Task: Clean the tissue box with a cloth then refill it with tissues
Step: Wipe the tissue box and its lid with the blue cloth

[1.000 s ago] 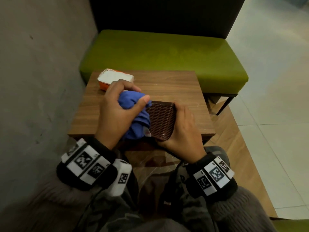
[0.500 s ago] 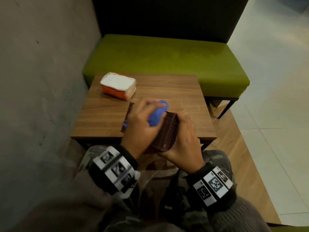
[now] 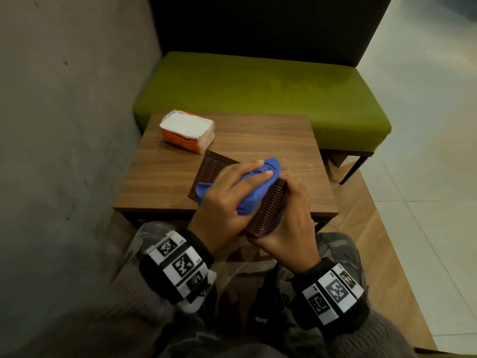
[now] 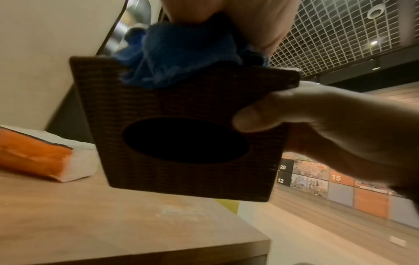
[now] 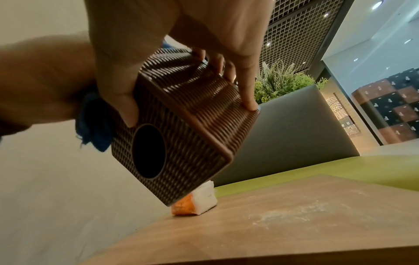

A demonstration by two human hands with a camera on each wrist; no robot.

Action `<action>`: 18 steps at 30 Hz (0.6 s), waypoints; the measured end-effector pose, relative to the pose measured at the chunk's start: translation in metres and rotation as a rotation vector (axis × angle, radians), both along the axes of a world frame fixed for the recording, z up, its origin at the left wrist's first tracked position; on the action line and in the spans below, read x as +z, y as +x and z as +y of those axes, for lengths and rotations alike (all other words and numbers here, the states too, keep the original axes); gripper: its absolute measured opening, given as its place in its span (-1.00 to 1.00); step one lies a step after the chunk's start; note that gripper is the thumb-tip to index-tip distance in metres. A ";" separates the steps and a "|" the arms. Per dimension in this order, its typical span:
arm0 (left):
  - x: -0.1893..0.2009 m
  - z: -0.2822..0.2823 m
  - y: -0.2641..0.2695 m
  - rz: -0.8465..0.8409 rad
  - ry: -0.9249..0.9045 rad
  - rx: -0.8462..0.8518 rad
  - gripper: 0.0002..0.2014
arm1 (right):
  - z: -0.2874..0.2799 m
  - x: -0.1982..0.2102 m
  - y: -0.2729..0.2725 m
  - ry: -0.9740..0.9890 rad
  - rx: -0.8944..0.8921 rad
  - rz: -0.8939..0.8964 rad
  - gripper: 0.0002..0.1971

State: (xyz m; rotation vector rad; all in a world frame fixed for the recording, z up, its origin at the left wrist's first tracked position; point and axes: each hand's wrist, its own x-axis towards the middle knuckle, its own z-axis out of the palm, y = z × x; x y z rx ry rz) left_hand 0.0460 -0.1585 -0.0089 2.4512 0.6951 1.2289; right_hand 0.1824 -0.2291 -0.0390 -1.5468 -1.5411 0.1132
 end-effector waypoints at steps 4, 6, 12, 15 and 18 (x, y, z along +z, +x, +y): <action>-0.004 0.046 -0.023 -0.141 -0.175 0.292 -0.72 | -0.007 -0.002 0.007 0.024 0.026 0.025 -0.05; -0.007 0.054 -0.025 -0.267 -0.298 0.421 -0.78 | -0.005 -0.002 0.008 0.016 0.029 0.034 -0.04; -0.009 0.004 -0.012 0.074 0.070 -0.010 -0.66 | 0.005 -0.003 0.011 -0.005 -0.008 0.044 0.02; -0.006 0.034 -0.018 -0.002 -0.027 0.148 -0.68 | 0.003 -0.003 0.013 -0.023 -0.017 0.026 0.04; -0.001 0.039 -0.012 -0.131 -0.147 0.315 -0.72 | 0.005 -0.004 0.016 -0.033 -0.006 0.059 0.05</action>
